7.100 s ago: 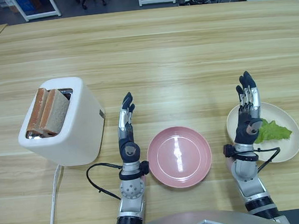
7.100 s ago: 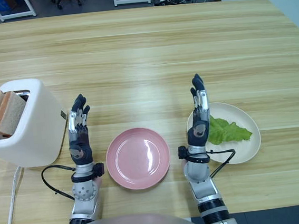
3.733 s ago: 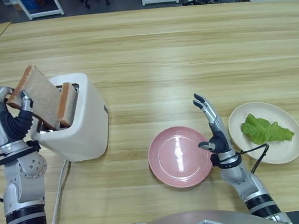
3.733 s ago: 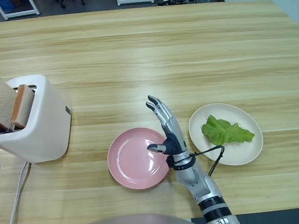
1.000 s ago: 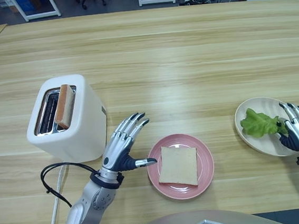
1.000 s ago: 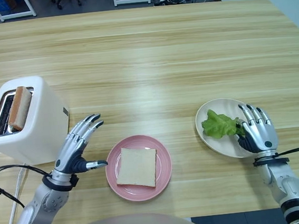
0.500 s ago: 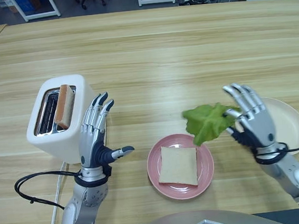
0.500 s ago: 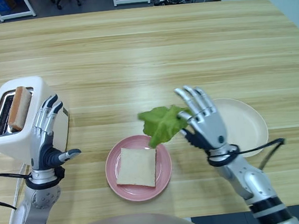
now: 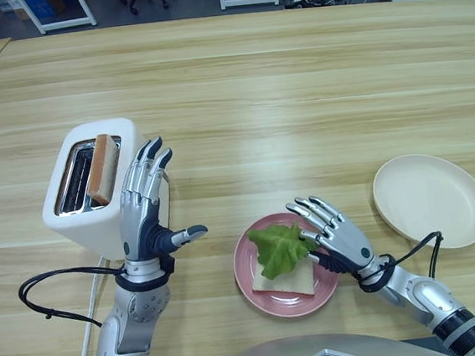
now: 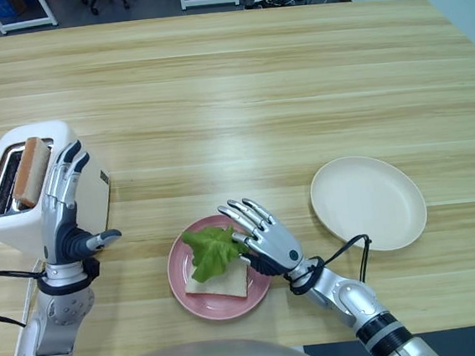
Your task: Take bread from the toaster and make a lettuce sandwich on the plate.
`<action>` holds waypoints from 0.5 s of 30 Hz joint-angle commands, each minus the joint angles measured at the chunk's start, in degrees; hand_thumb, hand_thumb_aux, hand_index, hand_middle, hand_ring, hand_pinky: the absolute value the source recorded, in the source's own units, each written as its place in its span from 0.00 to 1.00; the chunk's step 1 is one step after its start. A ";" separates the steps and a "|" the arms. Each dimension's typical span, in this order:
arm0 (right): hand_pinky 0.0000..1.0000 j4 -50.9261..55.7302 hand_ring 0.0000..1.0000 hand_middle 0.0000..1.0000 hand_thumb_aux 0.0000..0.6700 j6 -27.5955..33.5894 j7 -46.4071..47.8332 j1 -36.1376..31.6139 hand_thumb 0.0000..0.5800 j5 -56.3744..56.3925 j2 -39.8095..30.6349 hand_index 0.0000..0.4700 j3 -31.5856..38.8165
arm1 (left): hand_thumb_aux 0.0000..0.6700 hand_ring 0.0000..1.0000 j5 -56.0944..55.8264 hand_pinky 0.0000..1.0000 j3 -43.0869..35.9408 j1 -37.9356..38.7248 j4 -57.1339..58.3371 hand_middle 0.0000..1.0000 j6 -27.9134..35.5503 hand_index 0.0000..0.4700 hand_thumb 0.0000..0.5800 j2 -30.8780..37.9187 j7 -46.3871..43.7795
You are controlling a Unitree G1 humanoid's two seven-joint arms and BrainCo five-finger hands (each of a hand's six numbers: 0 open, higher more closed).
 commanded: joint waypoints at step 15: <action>0.00 -7.07 0.00 0.00 0.00 4.39 3.50 1.67 0.00 -2.82 -7.51 0.00 -1.35 | 0.00 0.00 1.77 0.00 8.20 -4.87 -0.33 0.00 5.95 0.00 0.00 4.16 -1.51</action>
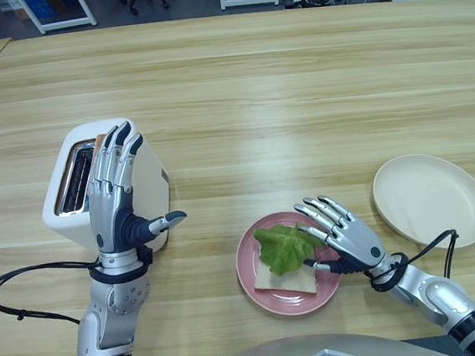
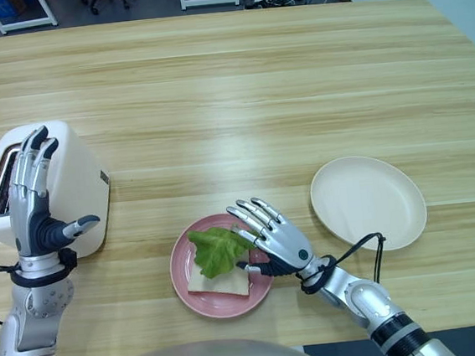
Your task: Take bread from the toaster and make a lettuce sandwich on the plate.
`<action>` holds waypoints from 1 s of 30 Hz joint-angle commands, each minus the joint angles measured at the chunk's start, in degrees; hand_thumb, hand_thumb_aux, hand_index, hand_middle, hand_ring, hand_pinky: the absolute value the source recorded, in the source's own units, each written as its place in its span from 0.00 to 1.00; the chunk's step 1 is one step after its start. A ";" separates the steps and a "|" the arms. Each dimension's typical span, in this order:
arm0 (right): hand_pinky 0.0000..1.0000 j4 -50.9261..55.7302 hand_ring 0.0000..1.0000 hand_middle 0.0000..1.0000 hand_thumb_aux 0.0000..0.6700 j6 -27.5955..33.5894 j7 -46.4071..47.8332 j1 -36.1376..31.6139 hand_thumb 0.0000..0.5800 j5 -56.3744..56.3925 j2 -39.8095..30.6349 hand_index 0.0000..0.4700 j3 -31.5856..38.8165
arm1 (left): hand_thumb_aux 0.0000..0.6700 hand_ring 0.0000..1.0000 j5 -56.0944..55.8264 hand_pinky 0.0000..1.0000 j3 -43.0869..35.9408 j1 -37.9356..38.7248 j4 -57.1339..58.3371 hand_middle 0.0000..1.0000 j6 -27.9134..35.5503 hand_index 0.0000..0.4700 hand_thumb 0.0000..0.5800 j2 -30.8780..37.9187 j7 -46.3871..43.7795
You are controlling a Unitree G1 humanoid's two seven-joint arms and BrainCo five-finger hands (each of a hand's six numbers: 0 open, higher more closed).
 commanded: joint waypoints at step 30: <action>0.00 -6.64 0.00 0.00 0.00 -0.87 4.04 -0.10 0.00 2.49 -1.54 0.00 -6.10 | 0.66 0.00 1.15 0.00 5.19 2.73 11.99 0.00 15.99 0.66 0.89 22.34 -18.96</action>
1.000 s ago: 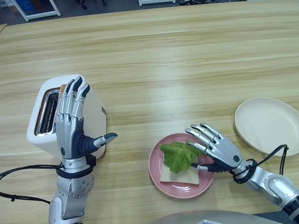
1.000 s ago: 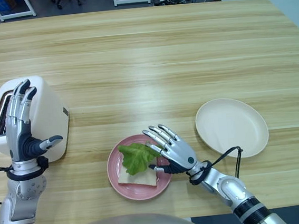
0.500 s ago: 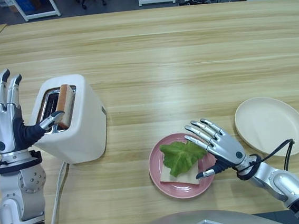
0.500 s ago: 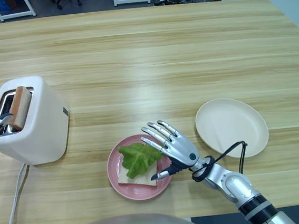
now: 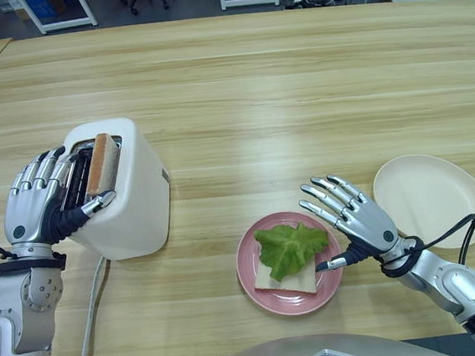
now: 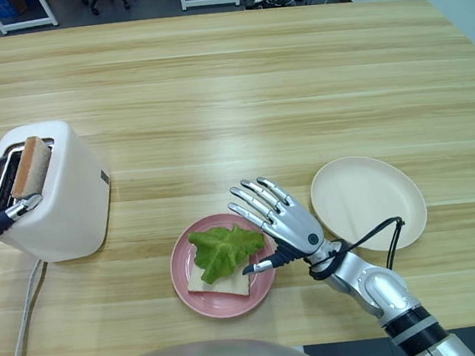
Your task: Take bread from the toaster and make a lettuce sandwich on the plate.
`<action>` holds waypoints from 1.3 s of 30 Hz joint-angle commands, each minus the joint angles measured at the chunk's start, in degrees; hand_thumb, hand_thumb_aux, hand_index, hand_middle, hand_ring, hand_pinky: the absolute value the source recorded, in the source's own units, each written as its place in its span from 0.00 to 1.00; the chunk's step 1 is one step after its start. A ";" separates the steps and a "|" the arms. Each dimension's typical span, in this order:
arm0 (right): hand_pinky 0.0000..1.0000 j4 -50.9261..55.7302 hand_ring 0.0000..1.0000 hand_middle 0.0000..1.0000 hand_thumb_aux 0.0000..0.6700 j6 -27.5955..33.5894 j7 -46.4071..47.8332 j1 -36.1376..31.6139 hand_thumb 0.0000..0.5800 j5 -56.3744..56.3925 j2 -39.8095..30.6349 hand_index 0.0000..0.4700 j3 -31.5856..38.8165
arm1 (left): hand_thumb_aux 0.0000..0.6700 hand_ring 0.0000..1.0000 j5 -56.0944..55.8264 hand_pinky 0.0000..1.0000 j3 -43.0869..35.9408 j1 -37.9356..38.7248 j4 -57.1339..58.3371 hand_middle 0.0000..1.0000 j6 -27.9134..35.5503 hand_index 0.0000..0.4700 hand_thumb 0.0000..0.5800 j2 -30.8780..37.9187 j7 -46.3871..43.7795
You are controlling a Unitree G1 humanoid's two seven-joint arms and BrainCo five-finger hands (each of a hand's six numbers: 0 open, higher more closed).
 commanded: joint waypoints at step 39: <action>0.00 0.51 0.00 0.00 0.00 0.30 -6.77 4.23 0.00 3.72 6.25 0.00 -3.26 | 1.00 1.00 -22.29 1.00 2.24 -19.68 -2.21 1.00 -3.43 1.00 1.00 -14.30 18.07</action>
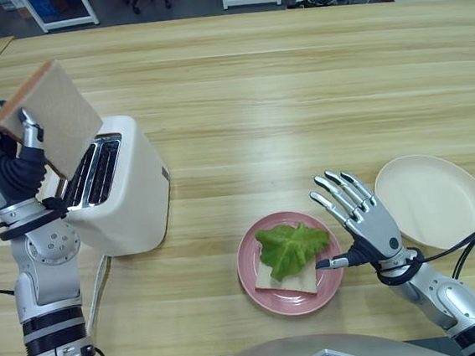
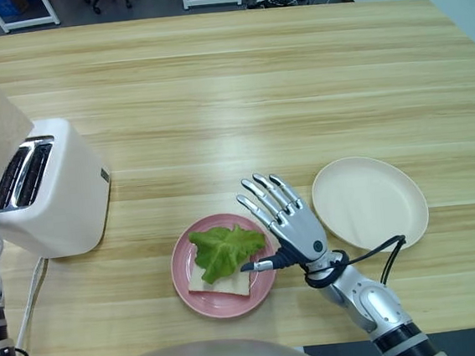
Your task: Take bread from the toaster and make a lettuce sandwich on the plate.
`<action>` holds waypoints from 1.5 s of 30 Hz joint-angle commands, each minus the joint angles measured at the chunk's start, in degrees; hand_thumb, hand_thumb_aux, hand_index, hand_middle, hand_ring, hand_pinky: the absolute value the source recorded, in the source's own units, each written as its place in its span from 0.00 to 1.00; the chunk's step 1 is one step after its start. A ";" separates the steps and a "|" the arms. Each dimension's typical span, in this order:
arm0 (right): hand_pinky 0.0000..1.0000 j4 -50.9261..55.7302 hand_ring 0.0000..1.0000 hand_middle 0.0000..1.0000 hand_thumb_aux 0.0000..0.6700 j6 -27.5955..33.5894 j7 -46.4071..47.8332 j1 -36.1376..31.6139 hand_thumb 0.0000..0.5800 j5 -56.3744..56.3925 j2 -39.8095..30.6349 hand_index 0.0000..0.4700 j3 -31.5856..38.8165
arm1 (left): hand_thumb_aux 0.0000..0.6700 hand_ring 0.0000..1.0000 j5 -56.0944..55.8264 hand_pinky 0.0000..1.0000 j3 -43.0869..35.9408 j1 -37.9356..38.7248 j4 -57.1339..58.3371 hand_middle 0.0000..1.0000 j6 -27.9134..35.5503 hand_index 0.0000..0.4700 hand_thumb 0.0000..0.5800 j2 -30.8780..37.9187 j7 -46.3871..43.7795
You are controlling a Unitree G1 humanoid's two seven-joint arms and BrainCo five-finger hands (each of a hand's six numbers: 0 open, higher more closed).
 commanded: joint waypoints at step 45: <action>0.00 -3.80 0.00 0.00 0.00 -21.50 18.53 4.25 0.00 8.33 -1.09 0.00 1.09 | 1.00 1.00 -11.36 1.00 -40.45 8.89 12.15 1.00 -5.84 1.00 1.00 -14.10 -50.62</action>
